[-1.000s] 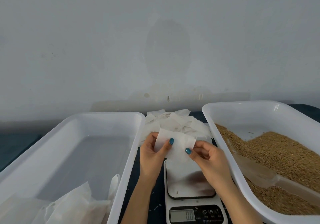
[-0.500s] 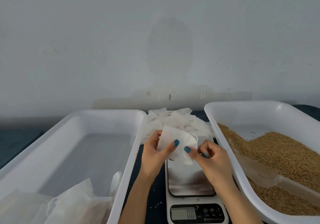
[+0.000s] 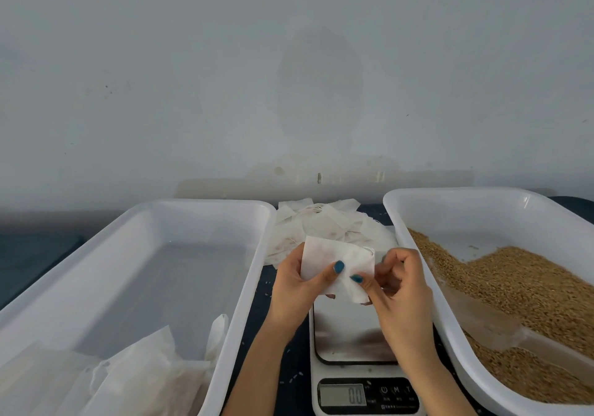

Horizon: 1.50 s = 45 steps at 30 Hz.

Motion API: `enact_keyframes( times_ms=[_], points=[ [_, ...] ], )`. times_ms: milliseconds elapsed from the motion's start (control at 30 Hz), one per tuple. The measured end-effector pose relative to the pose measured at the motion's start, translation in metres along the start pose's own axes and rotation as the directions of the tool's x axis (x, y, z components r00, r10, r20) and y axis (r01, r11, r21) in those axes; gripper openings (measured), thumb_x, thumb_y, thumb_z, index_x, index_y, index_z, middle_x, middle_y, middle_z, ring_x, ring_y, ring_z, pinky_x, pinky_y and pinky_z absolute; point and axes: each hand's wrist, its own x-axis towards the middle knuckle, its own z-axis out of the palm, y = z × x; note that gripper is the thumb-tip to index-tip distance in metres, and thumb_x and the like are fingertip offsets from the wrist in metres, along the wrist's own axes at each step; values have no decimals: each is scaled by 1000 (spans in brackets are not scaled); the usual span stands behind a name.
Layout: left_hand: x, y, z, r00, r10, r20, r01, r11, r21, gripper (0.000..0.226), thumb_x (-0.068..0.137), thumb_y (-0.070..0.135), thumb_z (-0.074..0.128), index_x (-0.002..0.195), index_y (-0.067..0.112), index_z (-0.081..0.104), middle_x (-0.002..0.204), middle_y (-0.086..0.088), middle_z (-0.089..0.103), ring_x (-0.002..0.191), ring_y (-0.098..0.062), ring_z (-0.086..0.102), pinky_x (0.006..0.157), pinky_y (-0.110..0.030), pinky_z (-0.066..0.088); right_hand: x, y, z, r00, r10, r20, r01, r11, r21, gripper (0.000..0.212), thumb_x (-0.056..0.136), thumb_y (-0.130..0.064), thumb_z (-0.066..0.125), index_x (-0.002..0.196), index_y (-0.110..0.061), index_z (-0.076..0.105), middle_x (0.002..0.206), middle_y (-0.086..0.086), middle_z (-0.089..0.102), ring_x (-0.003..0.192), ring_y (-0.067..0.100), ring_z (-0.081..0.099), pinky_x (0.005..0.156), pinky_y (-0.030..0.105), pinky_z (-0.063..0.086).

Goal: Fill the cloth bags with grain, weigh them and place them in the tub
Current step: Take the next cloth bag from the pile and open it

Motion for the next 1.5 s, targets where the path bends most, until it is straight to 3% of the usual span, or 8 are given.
enact_keyframes(
  times_ms=[300, 433, 767, 900, 1033, 1100, 1367, 1500],
  points=[
    [0, 0, 0, 998, -5, -64, 2, 999, -40, 39, 74, 32, 76, 108, 17, 66, 96, 6, 75, 88, -14, 73, 58, -23, 56, -1, 2, 2, 992, -108, 67, 109, 994, -14, 22, 75, -48, 69, 88, -43, 52, 84, -15, 66, 69, 11, 69, 51, 29, 58],
    [0, 1, 1, 998, -3, -58, 0, 999, -54, 38, 76, 31, 76, 109, 15, 66, 96, 3, 75, 87, -15, 73, 58, -23, 56, -3, 7, 2, 997, -66, 32, 66, 998, -8, 26, 77, -46, 64, 89, -49, 41, 84, -7, 70, 66, 8, 70, 51, 18, 54],
    [0, 2, 0, 996, 19, -87, -24, 998, -65, 35, 76, 31, 76, 107, 18, 67, 97, 3, 75, 88, -16, 73, 58, -23, 56, -4, 15, 1, 991, -118, 61, 125, 984, -129, 45, 84, -1, 71, 96, -43, 61, 87, -19, 70, 77, 4, 69, 54, 17, 56],
    [1, 1, 0, 995, 48, -84, -54, 996, -67, 31, 80, 26, 76, 109, 17, 66, 100, 1, 75, 91, -17, 73, 63, -23, 57, -5, 15, 2, 997, -73, 37, 77, 990, -123, 22, 85, -20, 70, 104, -32, 68, 91, -18, 70, 80, 1, 69, 56, 17, 57],
    [1, 0, 0, 994, 79, -80, -83, 995, -47, 31, 80, 28, 77, 107, 19, 66, 101, 3, 74, 94, -14, 72, 70, -22, 57, -5, 11, 4, 997, 3, 82, 10, 988, -155, 42, 87, -56, 55, 111, -24, 70, 97, -16, 68, 87, 6, 67, 60, 29, 59],
    [1, 1, 1, 994, 90, -63, -92, 996, -23, 32, 79, 28, 77, 107, 19, 66, 101, 3, 74, 93, -13, 71, 71, -23, 56, -4, 9, 4, 997, 5, 76, 7, 987, -162, 42, 88, -62, 54, 108, -28, 68, 94, -11, 65, 85, 6, 64, 62, 19, 54],
    [1, 0, 3, 992, 124, -31, -124, 992, -5, 36, 82, 22, 75, 115, 19, 63, 107, 5, 74, 100, -14, 71, 74, -23, 57, 0, 10, 3, 984, 152, 93, -152, 988, -10, 35, 69, -51, 73, 83, -21, 62, 75, -11, 56, 67, 11, 49, 63, 19, 41],
    [2, -2, 3, 987, 154, -35, -153, 987, 42, 33, 87, 16, 73, 116, 24, 62, 109, 9, 73, 101, -11, 70, 75, -22, 57, -2, 10, 3, 995, 59, 86, -43, 984, -174, 34, 77, -56, 63, 85, -24, 68, 74, -12, 59, 76, 14, 55, 66, 34, 48]
  ],
)
